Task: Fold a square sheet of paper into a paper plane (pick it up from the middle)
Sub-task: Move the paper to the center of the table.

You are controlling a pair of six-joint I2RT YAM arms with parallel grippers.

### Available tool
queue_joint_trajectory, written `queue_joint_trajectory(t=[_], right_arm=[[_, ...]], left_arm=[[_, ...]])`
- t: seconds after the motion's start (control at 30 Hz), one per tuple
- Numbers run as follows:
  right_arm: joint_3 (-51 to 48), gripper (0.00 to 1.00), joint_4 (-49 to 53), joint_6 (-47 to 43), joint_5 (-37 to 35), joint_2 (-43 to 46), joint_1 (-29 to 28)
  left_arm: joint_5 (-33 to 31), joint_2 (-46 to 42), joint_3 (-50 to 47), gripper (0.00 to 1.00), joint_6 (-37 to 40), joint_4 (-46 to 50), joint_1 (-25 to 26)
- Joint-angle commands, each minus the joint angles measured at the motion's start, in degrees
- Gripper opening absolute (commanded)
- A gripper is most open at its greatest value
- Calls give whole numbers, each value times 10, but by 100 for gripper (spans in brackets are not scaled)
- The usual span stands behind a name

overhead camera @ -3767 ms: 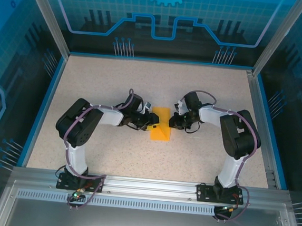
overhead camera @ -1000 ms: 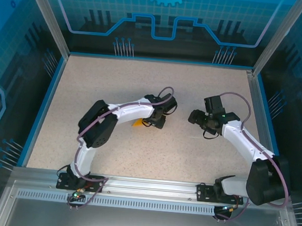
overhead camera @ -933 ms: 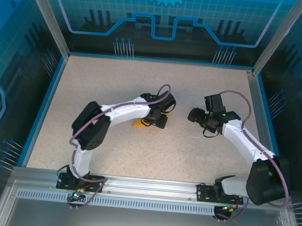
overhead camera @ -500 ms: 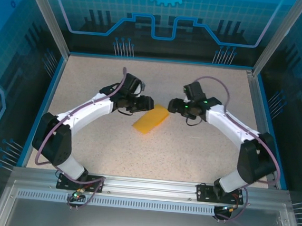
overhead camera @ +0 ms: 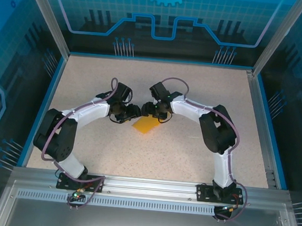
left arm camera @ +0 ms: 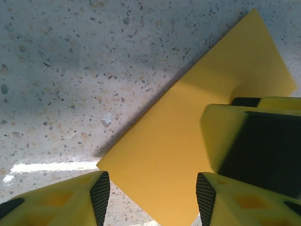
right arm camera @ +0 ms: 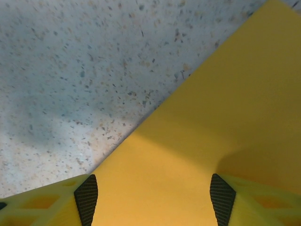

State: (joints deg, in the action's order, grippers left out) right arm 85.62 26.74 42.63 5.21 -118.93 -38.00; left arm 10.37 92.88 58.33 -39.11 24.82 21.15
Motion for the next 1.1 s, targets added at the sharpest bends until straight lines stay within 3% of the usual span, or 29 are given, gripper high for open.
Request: queue_joint_trajectory(t=[0.0,0.13,0.4,0.57,0.7,0.9,1.07], right_arm=[[18,67,31,-21,23,-25,-6],[11,67,61,-111,18,-40,-5],[-27,67,140,-409,41,-22,20],[-37,66,149,-479,75,24,44],[-40,67,98,-412,118,77,46],[-152,69,-9,-154,88,181,55],[-255,71,-23,13,60,266,57]], left_arm=[[4,10,-4,54,-7,-4,-8],[4,9,-3,54,-4,0,-11],[18,10,-3,55,7,0,-12],[40,12,-7,55,7,-13,-12],[88,22,-14,53,5,-40,-11],[155,38,-18,45,6,-85,11],[182,72,14,36,9,-103,29]])
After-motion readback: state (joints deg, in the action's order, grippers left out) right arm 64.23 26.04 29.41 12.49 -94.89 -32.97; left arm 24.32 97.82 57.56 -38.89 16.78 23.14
